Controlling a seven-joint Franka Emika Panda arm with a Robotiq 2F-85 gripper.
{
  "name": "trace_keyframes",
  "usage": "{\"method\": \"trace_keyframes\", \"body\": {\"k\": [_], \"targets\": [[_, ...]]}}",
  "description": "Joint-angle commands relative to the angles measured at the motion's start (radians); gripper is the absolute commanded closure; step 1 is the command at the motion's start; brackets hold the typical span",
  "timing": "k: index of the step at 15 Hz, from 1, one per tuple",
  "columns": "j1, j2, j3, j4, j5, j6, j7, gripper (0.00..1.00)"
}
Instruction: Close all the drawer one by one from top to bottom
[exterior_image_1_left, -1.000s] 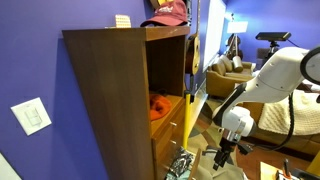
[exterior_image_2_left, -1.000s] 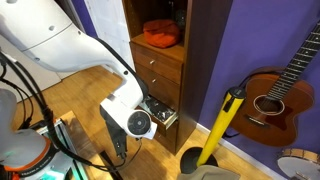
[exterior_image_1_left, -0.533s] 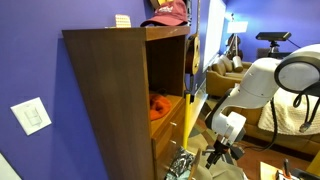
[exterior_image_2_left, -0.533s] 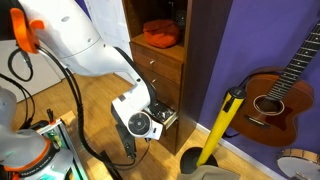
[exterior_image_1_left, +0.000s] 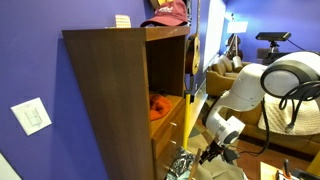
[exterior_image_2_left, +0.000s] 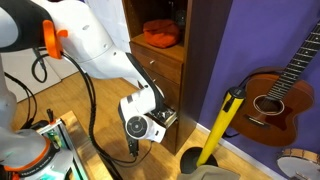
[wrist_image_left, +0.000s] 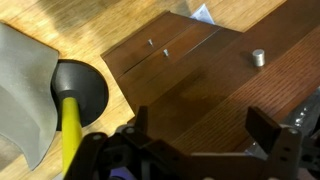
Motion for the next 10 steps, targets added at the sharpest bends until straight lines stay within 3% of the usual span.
{"method": "trace_keyframes", "body": {"k": [1, 6, 7, 10], "targets": [[-0.009, 0.066, 0.014, 0.053, 0.096, -0.008, -0.016, 0.0], [-0.014, 0.132, 0.024, 0.107, 0.125, -0.039, 0.037, 0.0], [0.046, 0.144, -0.031, 0.116, 0.137, -0.079, 0.052, 0.0], [0.054, 0.169, -0.044, 0.158, 0.197, -0.138, 0.048, 0.0]]}}
